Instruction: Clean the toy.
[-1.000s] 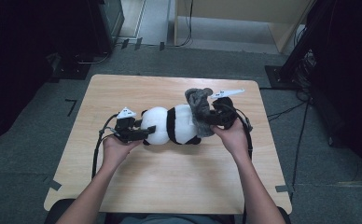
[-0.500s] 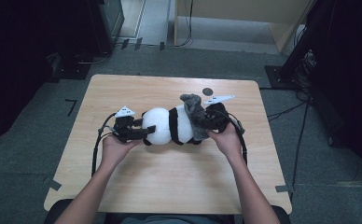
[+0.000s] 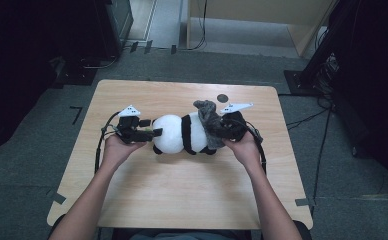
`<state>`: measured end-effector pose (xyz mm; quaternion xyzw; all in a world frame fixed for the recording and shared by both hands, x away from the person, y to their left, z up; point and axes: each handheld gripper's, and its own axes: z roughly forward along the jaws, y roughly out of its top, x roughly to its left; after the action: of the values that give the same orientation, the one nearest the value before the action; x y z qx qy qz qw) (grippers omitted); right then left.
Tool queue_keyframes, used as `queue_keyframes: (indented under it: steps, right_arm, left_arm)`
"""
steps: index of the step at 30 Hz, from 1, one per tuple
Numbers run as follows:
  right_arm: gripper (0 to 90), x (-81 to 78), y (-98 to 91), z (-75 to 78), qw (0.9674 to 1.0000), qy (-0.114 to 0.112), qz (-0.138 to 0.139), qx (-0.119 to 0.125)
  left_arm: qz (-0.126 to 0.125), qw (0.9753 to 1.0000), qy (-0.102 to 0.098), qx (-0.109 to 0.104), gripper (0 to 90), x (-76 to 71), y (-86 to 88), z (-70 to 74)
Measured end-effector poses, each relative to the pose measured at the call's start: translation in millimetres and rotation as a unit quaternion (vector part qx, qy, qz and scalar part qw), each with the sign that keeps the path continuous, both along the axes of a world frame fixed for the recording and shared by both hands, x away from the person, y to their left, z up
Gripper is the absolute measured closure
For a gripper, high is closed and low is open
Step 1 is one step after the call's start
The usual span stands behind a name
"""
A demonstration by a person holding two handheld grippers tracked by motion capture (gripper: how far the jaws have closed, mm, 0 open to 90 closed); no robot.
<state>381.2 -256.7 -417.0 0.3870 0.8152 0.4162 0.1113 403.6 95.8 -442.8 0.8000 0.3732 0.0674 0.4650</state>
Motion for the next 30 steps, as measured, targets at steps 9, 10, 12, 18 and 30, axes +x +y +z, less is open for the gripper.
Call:
queue_keyframes:
  steps: [9,10,12,18,30]
  right_arm:
    - [75.1,4.8,-7.0,-3.4,1.0000,0.001,0.007,-0.006]
    - [75.0,5.1,-7.9,-3.9,0.9999,0.002,0.008,-0.007]
    - [75.0,5.0,-9.7,-5.1,0.9999,0.005,0.009,-0.005]
    - [75.0,3.8,-10.5,-7.6,0.9999,0.005,0.009,-0.004]
    - [75.2,6.3,-12.0,-12.0,1.0000,0.002,0.008,-0.004]
  left_arm:
    - [-0.040,0.9992,0.007,0.003,27.3,22.2,3.2,-0.2]
    - [-0.046,0.9989,0.007,0.004,26.8,24.6,3.0,-1.0]
    - [-0.057,0.9983,0.011,0.004,25.8,28.4,2.2,-2.9]
    - [-0.082,0.9965,0.019,-0.006,17.7,37.2,0.7,-14.4]
    - [-0.130,0.9915,0.007,-0.011,11.6,37.0,-6.7,-27.4]
